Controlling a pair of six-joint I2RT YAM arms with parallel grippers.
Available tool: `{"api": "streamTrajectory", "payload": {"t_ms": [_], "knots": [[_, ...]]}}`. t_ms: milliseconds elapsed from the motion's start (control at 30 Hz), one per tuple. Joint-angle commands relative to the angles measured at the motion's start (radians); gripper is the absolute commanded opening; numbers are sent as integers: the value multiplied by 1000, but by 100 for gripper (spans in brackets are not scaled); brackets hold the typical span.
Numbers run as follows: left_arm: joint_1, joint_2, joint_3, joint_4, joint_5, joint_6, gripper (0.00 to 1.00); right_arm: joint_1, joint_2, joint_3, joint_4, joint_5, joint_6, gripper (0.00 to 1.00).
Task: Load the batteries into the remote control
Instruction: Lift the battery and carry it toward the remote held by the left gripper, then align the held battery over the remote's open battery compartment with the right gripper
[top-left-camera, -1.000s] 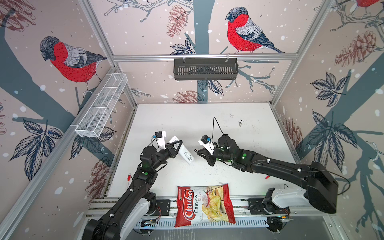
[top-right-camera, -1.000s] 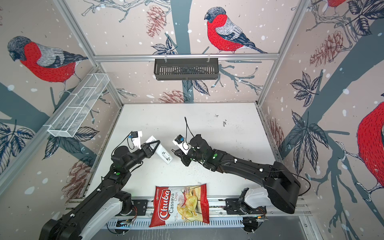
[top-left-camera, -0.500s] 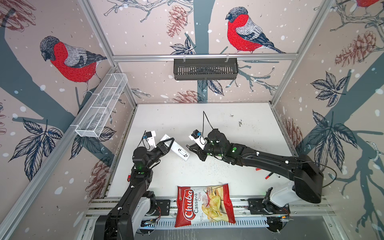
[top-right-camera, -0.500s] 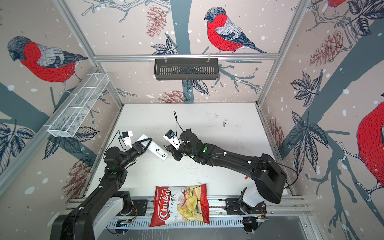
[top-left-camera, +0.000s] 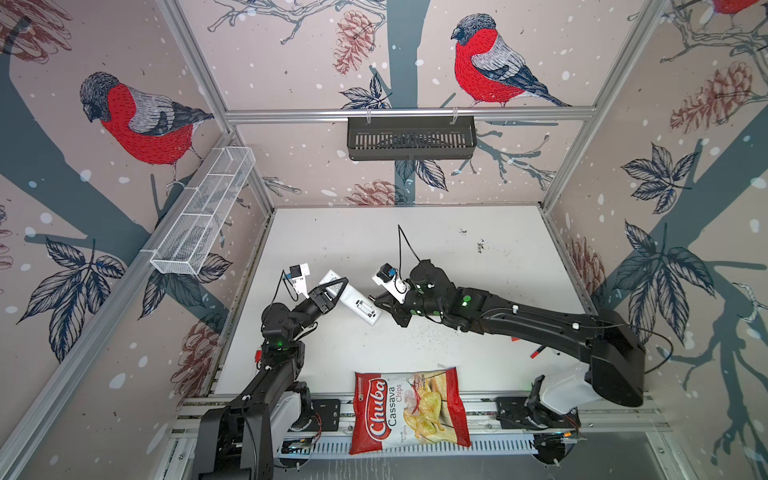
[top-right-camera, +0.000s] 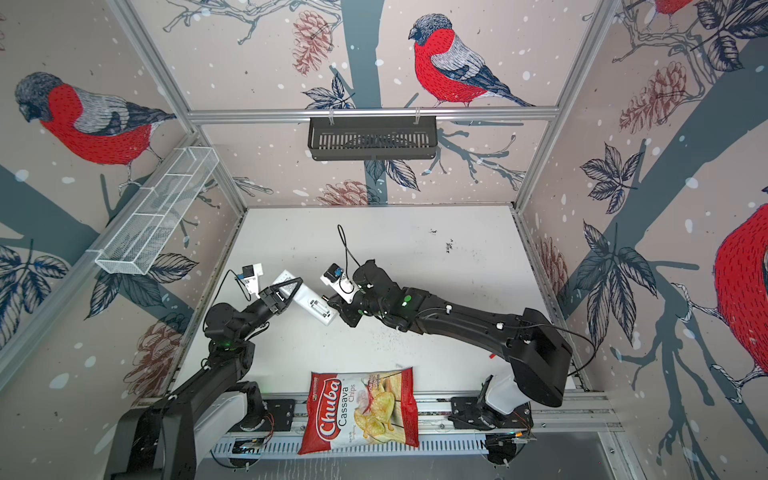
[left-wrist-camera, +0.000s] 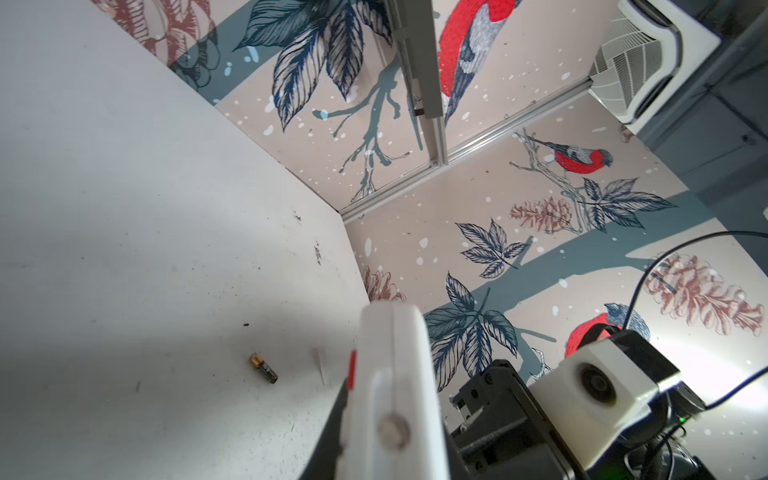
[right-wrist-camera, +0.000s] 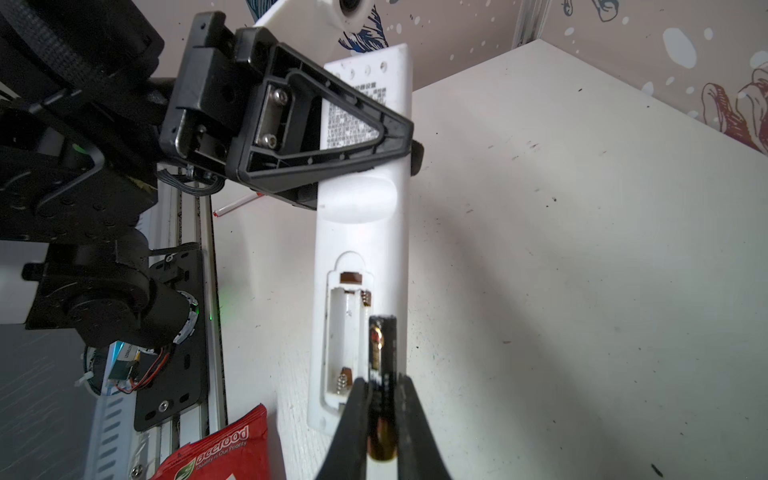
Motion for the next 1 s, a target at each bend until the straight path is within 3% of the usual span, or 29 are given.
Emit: {"api": "streamTrajectory", "payload": {"t_ms": [0,533,700,833,967], "knots": [[2,12,-11,258,41,-80,0,1,-52,-30,15,32,3,12],[-11,-77,-55,571,25,-194,0,-5,-279,-213,68,76,-63,12],[-16,-147,-45,343,2,-72,0,7,-293,-213,72,50,-86,12],[-18,-254,5,-107,-71,128,0,24,-260,-192,80,46,-83,12],[-21,-264,26,-233,-112,186,0,49,-188,-147,86,46,-80,12]]}}
